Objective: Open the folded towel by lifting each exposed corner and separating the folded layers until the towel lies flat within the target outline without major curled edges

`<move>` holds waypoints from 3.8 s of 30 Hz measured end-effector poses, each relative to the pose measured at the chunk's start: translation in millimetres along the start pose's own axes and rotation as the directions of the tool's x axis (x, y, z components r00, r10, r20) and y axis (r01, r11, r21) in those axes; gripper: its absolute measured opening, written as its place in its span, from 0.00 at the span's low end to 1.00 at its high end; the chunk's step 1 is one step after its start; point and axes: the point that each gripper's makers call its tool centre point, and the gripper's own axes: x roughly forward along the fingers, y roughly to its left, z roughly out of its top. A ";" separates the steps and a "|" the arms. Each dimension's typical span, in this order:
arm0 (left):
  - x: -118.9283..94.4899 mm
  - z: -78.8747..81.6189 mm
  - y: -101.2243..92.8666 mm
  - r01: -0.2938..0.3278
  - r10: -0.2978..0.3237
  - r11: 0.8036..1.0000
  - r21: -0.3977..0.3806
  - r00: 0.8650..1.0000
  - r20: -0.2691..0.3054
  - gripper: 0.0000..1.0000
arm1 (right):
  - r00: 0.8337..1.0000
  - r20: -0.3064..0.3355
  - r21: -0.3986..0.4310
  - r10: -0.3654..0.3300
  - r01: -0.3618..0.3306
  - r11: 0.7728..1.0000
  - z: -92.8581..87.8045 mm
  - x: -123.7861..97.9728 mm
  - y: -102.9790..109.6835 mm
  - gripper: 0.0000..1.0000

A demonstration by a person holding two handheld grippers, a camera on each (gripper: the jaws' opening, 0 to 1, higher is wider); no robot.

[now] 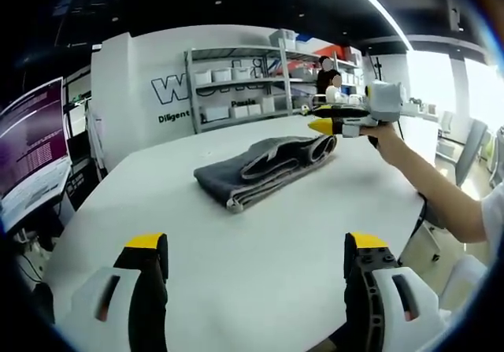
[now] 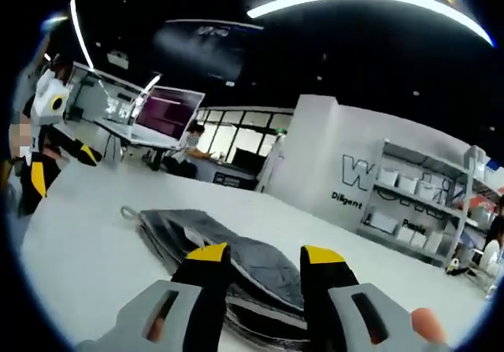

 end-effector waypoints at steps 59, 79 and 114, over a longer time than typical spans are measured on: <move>1.6 1.8 -11.4 0.016 -0.016 1.000 0.010 1.000 0.005 0.90 | 0.997 -0.025 -0.257 -0.068 0.059 0.965 -16.5 22.5 5.1 0.00; 1.9 4.9 -8.4 0.005 -0.005 1.000 0.017 1.000 0.006 0.90 | 0.981 0.042 -0.242 -0.192 0.196 0.950 -10.0 12.2 -56.9 0.00; 14.9 6.0 3.8 -0.028 0.028 0.999 0.021 1.000 -0.012 0.90 | 0.944 -0.028 -0.118 -0.328 0.323 0.939 -46.6 19.0 -159.3 0.00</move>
